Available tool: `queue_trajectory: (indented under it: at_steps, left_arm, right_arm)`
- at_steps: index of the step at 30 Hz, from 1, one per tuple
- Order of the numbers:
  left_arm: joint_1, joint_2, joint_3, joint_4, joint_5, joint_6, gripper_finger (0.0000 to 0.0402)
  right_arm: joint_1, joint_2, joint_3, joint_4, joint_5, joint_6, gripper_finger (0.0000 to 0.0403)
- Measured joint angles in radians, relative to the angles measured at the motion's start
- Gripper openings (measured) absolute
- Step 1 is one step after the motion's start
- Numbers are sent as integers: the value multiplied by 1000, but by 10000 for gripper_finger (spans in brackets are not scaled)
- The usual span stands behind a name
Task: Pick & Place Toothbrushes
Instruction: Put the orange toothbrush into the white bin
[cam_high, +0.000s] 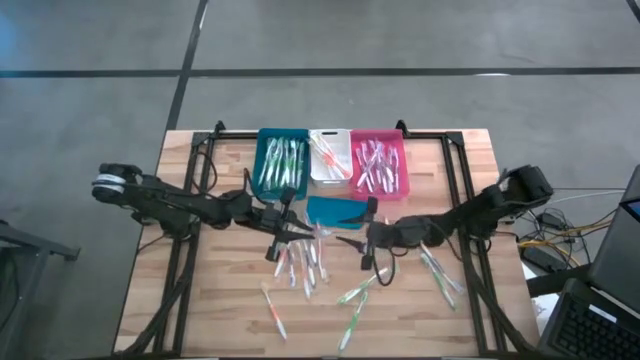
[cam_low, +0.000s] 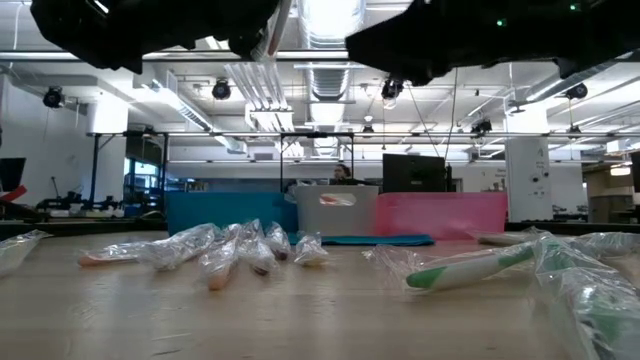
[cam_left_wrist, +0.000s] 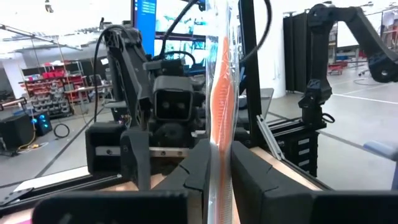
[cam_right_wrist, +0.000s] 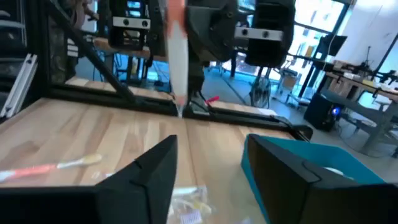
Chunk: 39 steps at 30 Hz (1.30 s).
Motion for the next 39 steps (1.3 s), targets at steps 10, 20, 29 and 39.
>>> queue_trajectory:
  at_steps: [10,20,29,39]
  left_arm:
    - [0,0,-1,0,0,12,45]
    - [0,0,-3,26,-1,46,45]
    - [2,0,0,114,-2,118,45]
    - [3,1,40,91,-4,148,45]
  right_arm:
    - [-6,148,191,16,2,-33,237]
    - [-8,168,257,6,1,-24,222]
    - [-9,168,298,8,1,-92,179]
    - [-11,167,328,-49,1,-109,107]
